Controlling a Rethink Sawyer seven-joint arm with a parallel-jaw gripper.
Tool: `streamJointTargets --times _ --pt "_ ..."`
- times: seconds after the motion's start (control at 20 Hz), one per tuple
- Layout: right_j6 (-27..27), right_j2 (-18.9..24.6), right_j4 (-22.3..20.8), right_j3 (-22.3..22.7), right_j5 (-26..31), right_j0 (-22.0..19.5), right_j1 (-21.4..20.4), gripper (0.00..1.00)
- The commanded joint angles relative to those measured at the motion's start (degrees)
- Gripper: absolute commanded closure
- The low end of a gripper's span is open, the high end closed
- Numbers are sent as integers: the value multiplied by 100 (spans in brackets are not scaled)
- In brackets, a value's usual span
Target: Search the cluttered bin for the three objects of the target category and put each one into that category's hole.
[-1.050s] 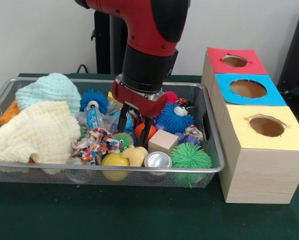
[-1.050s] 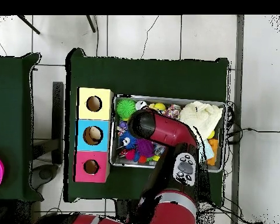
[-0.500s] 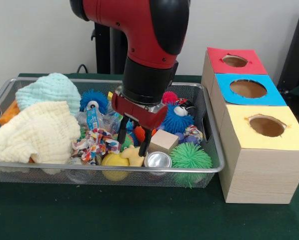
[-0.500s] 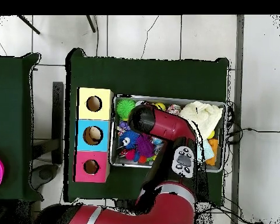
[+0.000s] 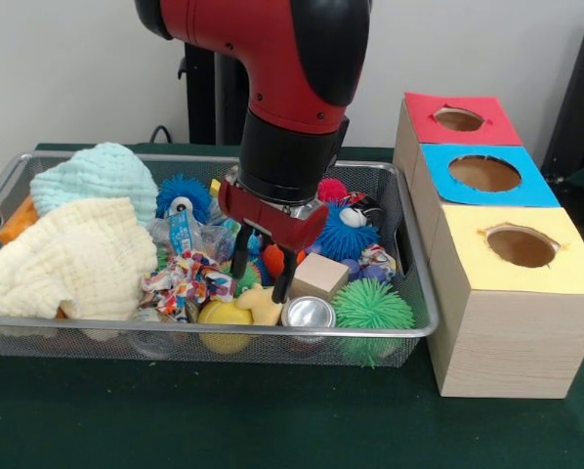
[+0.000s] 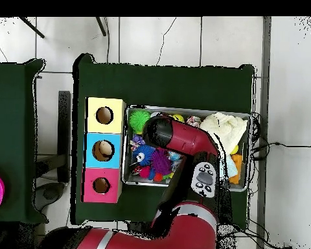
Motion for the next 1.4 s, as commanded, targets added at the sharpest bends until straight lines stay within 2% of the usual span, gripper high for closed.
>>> streamJointTargets --times 0.05,0.5,0.9,1.4 --pt "511 318 18 -631 744 -152 513 0" --pt "305 140 -178 -1505 775 -292 1314 0" --pt "34 -49 -496 -1772 1063 -251 1319 0" --pt "-74 205 -743 -1779 992 -357 1343 0"
